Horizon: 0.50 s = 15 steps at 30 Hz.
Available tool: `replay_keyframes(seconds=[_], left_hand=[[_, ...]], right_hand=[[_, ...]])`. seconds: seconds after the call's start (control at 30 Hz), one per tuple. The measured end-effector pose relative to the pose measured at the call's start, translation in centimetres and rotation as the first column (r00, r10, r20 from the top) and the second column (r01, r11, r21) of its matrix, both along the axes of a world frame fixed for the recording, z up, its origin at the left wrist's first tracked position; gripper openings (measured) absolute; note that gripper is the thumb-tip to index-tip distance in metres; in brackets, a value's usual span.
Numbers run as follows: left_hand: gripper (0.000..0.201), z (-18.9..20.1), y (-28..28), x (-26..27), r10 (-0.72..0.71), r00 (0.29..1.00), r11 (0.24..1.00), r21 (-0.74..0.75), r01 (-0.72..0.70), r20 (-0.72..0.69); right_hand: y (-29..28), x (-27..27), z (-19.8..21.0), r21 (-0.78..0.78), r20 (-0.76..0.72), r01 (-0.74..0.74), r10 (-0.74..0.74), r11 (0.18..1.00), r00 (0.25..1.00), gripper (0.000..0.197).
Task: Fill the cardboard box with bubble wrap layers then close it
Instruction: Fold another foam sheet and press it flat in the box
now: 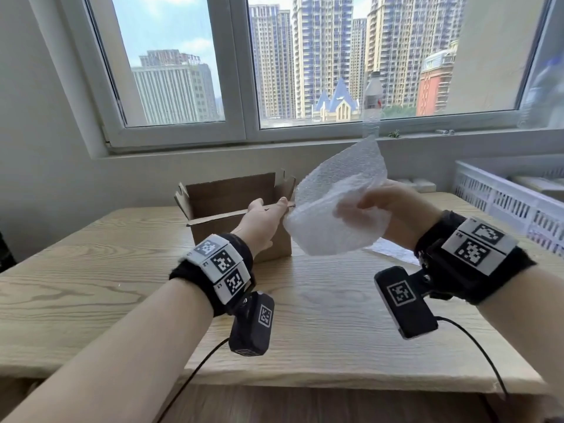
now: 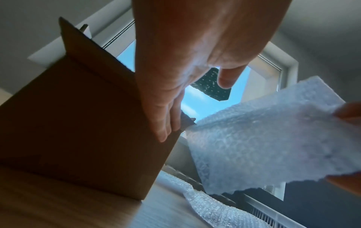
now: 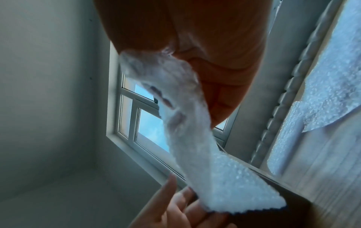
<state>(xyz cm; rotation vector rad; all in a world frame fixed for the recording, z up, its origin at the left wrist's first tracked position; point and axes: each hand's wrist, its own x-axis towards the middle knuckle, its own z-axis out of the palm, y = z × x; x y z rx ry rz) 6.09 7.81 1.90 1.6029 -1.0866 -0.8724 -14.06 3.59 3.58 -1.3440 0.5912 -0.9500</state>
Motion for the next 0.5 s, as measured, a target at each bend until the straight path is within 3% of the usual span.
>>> replay_keyframes(seconds=[0.13,0.2,0.3,0.4,0.47,0.5], left_hand=[[0.053,-0.3,0.8,-0.1,-0.105,0.989,0.991,0.076,0.114,-0.108],[0.052,-0.6,0.7,0.1,-0.110,0.984,0.994,0.012,0.112,-0.137],[0.027,0.1,0.9,0.0,-0.080,0.986,0.990,-0.127,0.062,-0.149],[0.037,0.9,1.0,0.2,-0.018,0.997,0.980,-0.198,0.003,-0.076],[0.039,0.9,0.9,0.6,0.022,0.999,0.980,-0.195,-0.029,-0.037],[0.040,0.9,0.9,0.8,0.032,0.999,0.982,-0.185,-0.037,-0.033]], right_hand=[[0.0,-1.1,0.5,0.055,0.058,-0.056,0.053,0.997,0.997,0.022],[0.0,-1.4,0.5,0.058,0.060,-0.023,0.019,0.998,0.998,0.024],[-0.8,-1.6,0.2,0.050,-0.010,0.144,-0.144,0.988,0.990,0.012],[-1.6,-1.8,-0.1,0.045,-0.160,0.370,-0.359,0.928,0.919,0.024],[-1.5,-1.8,-0.2,0.049,-0.165,0.412,-0.399,0.910,0.902,0.030],[-1.5,-1.8,-0.4,0.053,-0.153,0.431,-0.419,0.901,0.895,0.043]])
